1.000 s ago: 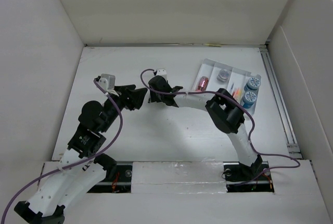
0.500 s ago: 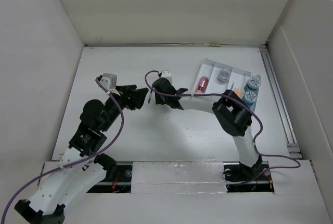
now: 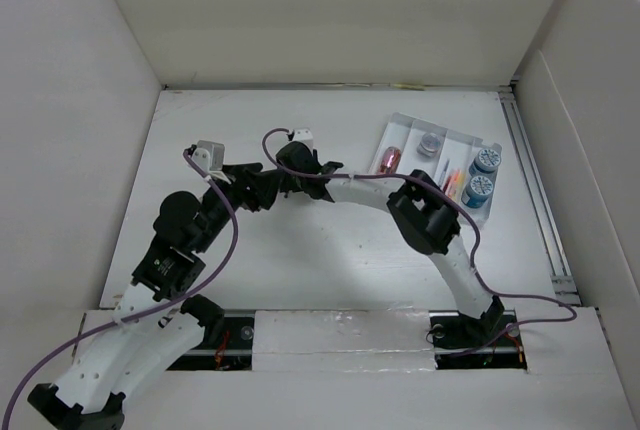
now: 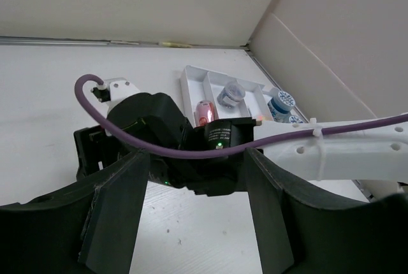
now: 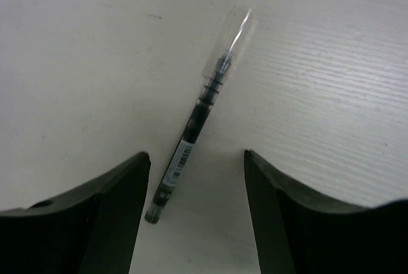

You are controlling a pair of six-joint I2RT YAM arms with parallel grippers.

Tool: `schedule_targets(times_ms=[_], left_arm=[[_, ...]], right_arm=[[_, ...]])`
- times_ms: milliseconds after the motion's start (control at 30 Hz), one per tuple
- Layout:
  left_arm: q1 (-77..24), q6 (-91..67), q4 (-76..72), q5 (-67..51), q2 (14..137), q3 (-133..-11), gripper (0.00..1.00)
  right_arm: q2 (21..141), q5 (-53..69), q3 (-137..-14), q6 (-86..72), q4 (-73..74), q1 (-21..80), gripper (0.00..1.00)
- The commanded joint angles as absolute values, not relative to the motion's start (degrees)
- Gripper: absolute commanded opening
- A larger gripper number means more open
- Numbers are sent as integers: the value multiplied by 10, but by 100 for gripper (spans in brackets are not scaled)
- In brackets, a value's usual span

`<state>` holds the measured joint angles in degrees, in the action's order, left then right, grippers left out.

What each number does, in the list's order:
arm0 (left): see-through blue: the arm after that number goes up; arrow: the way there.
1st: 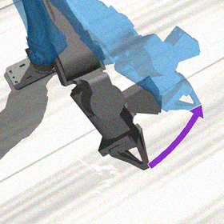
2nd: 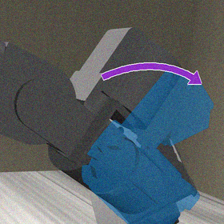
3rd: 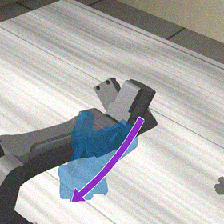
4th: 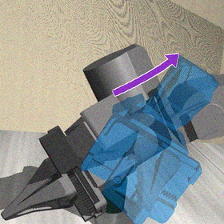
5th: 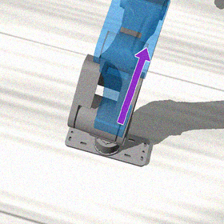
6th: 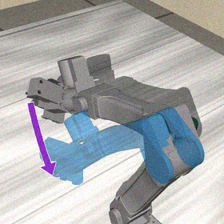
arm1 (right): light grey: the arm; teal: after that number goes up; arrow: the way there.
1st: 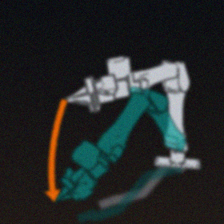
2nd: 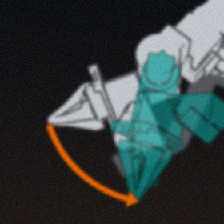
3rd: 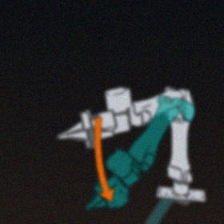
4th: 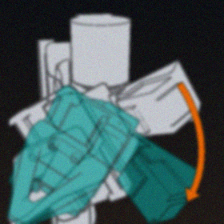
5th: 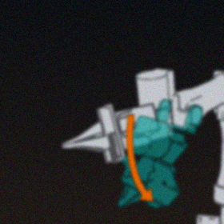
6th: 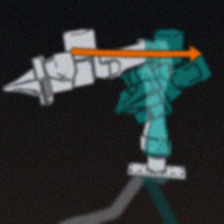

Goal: Organize the desk

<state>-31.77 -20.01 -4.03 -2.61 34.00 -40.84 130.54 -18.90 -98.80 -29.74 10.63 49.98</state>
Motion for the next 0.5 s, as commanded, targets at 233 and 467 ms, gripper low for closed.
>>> schedule_targets(times_ms=[233,467], left_arm=[[-319,-201,-65,-28,329,-419,56],[-319,-201,-65,-30,330,-420,56]], right_arm=[[1325,-201,-1017,-296,170,514,19],[1252,-207,-894,-309,95,503,0]])
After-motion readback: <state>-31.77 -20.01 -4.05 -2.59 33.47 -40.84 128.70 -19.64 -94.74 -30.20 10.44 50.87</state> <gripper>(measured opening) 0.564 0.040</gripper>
